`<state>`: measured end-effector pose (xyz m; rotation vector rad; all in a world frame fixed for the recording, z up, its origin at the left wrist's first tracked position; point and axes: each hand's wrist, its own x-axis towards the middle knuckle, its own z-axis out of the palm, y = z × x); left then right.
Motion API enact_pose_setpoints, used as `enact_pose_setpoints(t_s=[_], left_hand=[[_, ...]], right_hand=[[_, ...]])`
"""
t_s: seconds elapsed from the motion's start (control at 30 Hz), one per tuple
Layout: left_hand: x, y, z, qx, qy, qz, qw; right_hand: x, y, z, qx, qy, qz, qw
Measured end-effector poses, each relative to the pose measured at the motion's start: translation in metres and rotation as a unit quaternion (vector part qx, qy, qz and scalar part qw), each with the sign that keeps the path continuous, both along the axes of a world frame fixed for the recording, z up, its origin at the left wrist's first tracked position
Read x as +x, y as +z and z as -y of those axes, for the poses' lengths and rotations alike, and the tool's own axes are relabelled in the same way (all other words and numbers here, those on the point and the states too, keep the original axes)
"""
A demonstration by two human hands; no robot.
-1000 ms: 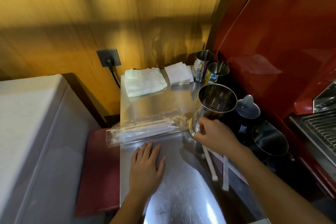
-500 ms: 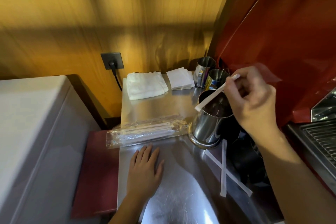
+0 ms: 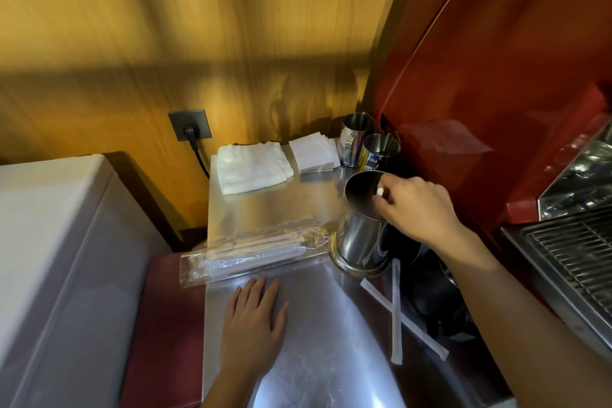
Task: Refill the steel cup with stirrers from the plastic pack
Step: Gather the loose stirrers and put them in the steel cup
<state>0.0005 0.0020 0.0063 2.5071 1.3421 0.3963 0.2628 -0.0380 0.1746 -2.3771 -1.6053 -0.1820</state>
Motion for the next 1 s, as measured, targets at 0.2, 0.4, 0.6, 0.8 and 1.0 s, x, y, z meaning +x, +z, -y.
enact_pose_setpoints(t_s=[0.2,0.4,0.6,0.8,1.0], left_hand=[[0.001,0.003,0.0,-0.008,0.002,0.001,1.0],[0.001,0.006,0.001,-0.015,0.003,0.0,1.0],[0.001,0.006,0.002,-0.018,0.005,0.006,1.0],[0.002,0.006,0.002,-0.014,0.002,0.018,1.0],[0.002,0.013,0.006,-0.034,0.007,0.011,0.999]], right_hand=[[0.004,0.005,0.001,0.069,0.035,-0.029,0.997],[-0.014,0.004,0.029,0.174,0.077,-0.133,0.973],[-0.038,-0.032,0.051,0.127,0.105,-0.101,0.981],[-0.044,-0.093,0.06,-0.109,0.002,-0.078,0.991],[-0.042,-0.127,0.073,-0.237,-0.087,-0.074,0.965]])
